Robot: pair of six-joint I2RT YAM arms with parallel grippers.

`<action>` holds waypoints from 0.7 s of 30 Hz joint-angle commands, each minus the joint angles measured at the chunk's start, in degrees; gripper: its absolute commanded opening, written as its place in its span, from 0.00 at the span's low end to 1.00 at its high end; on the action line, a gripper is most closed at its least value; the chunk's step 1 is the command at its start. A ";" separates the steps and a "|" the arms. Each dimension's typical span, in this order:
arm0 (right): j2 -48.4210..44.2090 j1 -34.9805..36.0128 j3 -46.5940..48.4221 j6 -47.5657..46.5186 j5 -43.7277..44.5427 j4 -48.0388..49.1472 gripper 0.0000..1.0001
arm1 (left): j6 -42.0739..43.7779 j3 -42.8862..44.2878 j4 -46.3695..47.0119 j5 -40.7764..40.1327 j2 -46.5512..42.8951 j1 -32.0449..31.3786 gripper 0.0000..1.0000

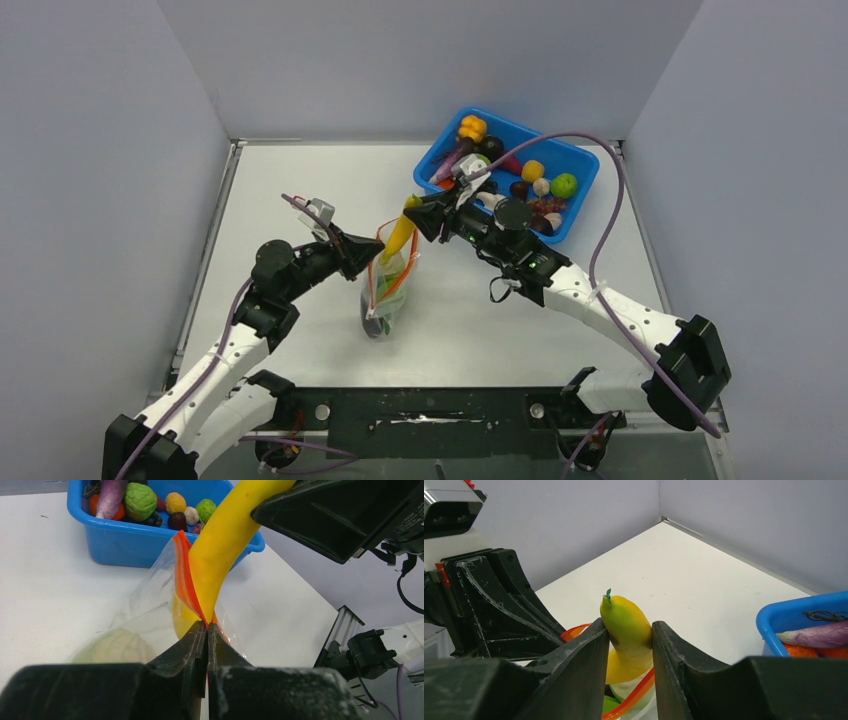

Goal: Place the food in the zip-top bag and seal the zipper
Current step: Place the fake fruit in the zipper food storage bag.

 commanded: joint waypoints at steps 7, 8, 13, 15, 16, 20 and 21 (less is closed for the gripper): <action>2.30 2.87 -0.45 8.29 1.12 3.38 0.27 | 0.94 1.40 1.94 -1.52 -1.52 0.24 0.00; 2.33 3.24 -0.45 9.08 1.31 3.11 0.27 | 0.98 1.26 1.85 -1.61 -1.60 0.27 0.00; 2.83 5.03 -0.91 13.23 3.15 2.29 0.29 | 1.17 0.77 1.69 -2.05 -1.94 0.26 0.00; 3.09 5.39 -1.20 14.91 3.55 2.15 0.29 | 1.23 0.84 1.66 -2.06 -2.04 0.27 0.00; 3.25 5.54 -1.50 15.80 3.95 2.14 0.29 | 1.25 0.93 1.57 -2.14 -2.12 0.27 0.00; 4.01 6.12 -2.52 18.38 6.49 1.90 0.29 | 1.34 1.13 1.54 -2.14 -2.36 0.27 0.00; 4.34 6.05 -2.57 19.17 7.05 1.37 0.29 | 1.41 1.12 1.47 -2.19 -2.50 0.27 0.00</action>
